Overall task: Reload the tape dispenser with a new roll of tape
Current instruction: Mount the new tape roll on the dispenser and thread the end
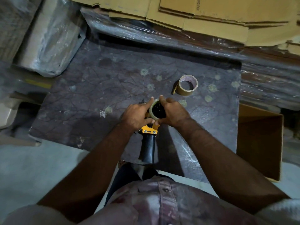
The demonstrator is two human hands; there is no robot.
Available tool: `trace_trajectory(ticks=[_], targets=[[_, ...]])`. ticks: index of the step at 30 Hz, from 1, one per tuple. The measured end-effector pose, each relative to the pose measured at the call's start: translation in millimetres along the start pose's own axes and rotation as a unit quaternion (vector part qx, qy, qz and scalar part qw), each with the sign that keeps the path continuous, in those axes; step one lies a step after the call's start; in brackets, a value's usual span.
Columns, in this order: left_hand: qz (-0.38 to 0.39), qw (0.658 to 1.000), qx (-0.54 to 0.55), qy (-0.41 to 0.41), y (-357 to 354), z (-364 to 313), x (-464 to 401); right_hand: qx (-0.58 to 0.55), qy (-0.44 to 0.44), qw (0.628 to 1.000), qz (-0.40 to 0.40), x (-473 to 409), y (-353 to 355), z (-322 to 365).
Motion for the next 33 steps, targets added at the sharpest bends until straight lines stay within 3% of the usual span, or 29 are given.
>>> trace_trajectory(ticks=[7,12,16,21,26,33], targets=[[0.013,0.999,0.040,-0.021,4,5,1,0.017,0.029,0.999,0.012,1,-1,0],[0.037,0.999,0.009,-0.009,2,4,-2,0.027,0.028,0.999,0.003,1,-1,5],[0.071,0.997,0.010,-0.009,4,8,-10,-0.025,0.019,0.999,-0.001,4,1,1],[0.055,0.998,0.023,-0.028,8,5,-8,-0.071,0.036,0.997,0.015,7,8,-12],[0.095,0.994,-0.026,-0.038,4,5,-15,-0.057,0.033,0.997,0.034,8,5,-17],[0.081,0.989,-0.121,-0.036,-2,-11,-21,-0.032,0.003,0.997,0.072,4,-21,-18]])
Point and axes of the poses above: each hand's wrist, its own x-axis away from the middle knuckle, its own y-axis out of the back of the hand, z = x × y, the point moved 7 cm from there along -x, towards the middle knuckle, and after that the axes turned 5 degrees about -x, right-handed, at the moved point
